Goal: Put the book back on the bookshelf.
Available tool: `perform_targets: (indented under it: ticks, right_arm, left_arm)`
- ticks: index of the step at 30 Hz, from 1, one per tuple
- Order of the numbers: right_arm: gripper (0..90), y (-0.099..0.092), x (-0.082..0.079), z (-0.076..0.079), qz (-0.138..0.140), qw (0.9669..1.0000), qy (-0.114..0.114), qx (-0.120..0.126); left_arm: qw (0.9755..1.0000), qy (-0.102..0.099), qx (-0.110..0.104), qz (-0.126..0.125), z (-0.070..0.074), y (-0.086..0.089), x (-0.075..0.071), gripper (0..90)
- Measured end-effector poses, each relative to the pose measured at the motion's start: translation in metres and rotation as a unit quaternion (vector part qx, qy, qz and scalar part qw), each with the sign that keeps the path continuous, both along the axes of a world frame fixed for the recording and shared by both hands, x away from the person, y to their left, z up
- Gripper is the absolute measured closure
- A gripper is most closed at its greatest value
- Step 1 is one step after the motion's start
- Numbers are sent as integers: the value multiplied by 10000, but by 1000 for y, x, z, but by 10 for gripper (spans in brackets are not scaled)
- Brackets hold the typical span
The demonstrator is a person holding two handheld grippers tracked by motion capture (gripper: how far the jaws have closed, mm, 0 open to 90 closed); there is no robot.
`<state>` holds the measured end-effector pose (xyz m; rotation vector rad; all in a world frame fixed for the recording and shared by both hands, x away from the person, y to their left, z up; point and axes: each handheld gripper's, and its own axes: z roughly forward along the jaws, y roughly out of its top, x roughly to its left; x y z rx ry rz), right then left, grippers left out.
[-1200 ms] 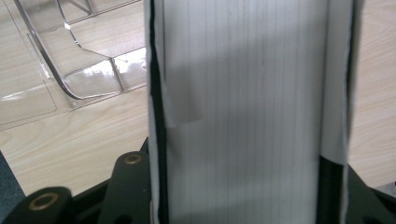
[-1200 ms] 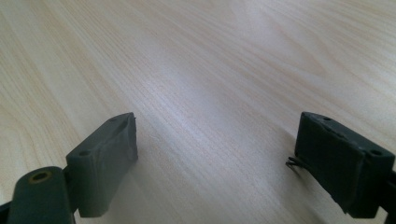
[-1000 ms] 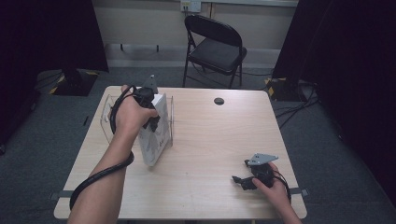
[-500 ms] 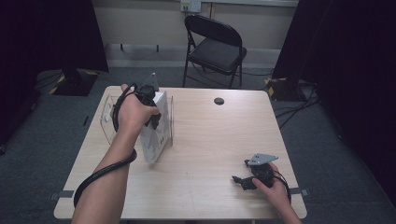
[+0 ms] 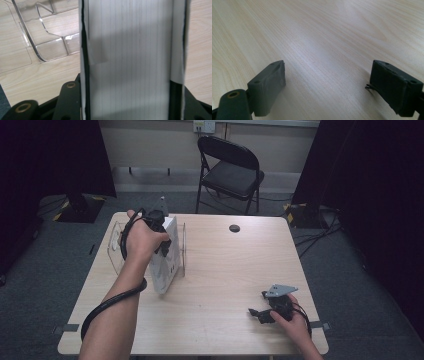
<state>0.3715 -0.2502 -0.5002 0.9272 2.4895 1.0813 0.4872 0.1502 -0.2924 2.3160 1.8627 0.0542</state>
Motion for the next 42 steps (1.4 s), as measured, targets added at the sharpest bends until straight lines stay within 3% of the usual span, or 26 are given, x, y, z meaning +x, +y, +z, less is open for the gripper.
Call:
perform_targets:
  ticks: [14, 25, 30, 35, 42]
  right_arm:
    - [121, 0, 0, 0, -4, 10000, 0, 3]
    - [122, 0, 0, 0, -4, 10000, 1, 2]
    - [121, 0, 0, 0, 0, 10000, 1, 1]
    - [121, 0, 0, 0, -5, 10000, 0, 2]
    - [121, 0, 0, 0, -2, 10000, 1, -5]
  left_arm:
    - [9999, -47, -47, 123, -2, -1, 4, 529]
    - [9993, -267, -84, 239, -3, -3, 6, 529]
    - [9992, -246, -129, 275, -3, -3, 8, 529]
    - [9988, -335, -30, 353, -6, -5, 10, 529]
    - [9991, -276, 6, 306, -10, -8, 14, 529]
